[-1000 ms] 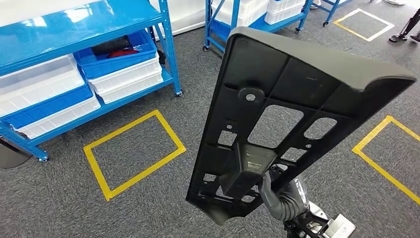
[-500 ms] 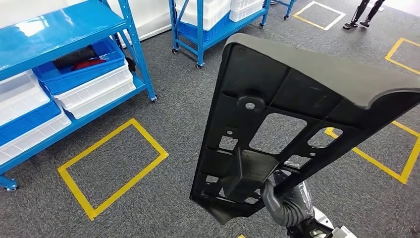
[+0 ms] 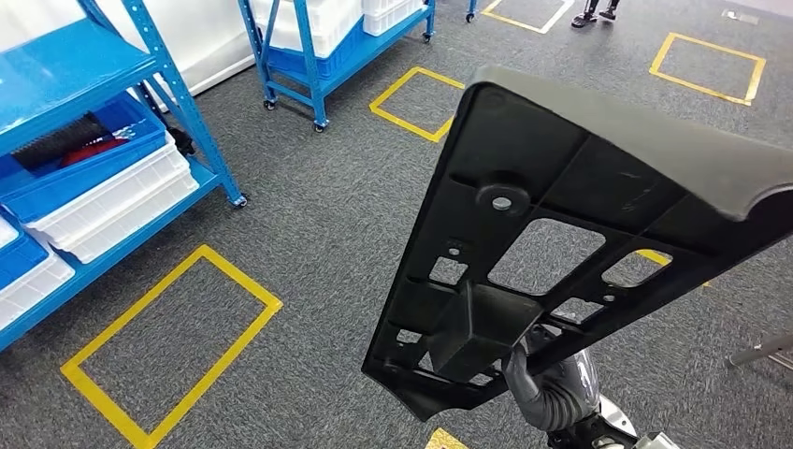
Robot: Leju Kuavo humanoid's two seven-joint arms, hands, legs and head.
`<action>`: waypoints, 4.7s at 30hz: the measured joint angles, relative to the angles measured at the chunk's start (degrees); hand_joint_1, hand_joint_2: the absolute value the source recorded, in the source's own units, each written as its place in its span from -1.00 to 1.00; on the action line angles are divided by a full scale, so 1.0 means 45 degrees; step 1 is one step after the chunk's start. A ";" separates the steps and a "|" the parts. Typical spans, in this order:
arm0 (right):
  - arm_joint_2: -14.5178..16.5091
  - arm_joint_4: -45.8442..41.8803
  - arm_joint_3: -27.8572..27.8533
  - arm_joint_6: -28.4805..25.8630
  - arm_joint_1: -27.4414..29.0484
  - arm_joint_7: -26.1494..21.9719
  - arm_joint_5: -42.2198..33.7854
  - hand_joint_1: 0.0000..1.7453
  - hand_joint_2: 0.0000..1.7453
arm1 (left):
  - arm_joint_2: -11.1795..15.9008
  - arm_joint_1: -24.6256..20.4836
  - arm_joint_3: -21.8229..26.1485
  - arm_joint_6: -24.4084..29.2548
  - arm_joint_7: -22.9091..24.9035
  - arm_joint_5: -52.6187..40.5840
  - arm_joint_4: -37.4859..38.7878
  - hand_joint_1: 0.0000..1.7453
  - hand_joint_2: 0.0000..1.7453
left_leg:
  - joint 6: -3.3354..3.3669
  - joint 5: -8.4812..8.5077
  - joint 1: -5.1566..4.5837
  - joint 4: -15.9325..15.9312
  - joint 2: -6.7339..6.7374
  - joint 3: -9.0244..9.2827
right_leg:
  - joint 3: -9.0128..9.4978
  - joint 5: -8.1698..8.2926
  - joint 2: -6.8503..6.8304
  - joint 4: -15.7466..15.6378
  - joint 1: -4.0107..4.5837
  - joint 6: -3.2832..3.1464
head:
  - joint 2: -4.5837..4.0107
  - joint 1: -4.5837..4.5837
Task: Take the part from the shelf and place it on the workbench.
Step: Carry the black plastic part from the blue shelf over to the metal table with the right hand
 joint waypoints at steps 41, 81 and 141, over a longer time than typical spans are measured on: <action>0.0270 0.0208 0.0126 0.0301 0.0283 -0.0013 0.0796 1.00 1.00 | 0.0260 0.0076 0.0069 -0.0016 -0.0648 0.0493 -0.0007 -1.00 1.00 | 0.0072 0.0137 0.0069 0.0705 -0.1976 -0.0592 | -0.0009 0.0007 0.1693 0.0124 -0.0015 -0.0086 | 0.0000 0.0000; 0.0339 0.0400 0.0257 0.0453 0.0001 0.0652 0.0991 1.00 1.00 | -0.0330 0.0141 0.0345 -0.0173 0.0397 0.0496 -0.0012 -1.00 1.00 | 0.0612 0.0448 0.0040 -0.0228 -0.1214 -0.0311 | -0.1577 -0.1431 0.0714 0.3056 -0.0085 0.0468 | 0.0000 0.0000; -0.0328 0.0652 0.0279 0.0464 -0.0382 0.0815 0.0243 1.00 1.00 | -0.0667 0.0070 0.0299 -0.0038 0.0423 0.0475 -0.0012 -1.00 1.00 | 0.0669 0.0508 0.0056 -0.0155 -0.1316 -0.0342 | -0.1106 -0.1093 0.0775 0.2126 -0.0124 0.0528 | 0.0000 0.0002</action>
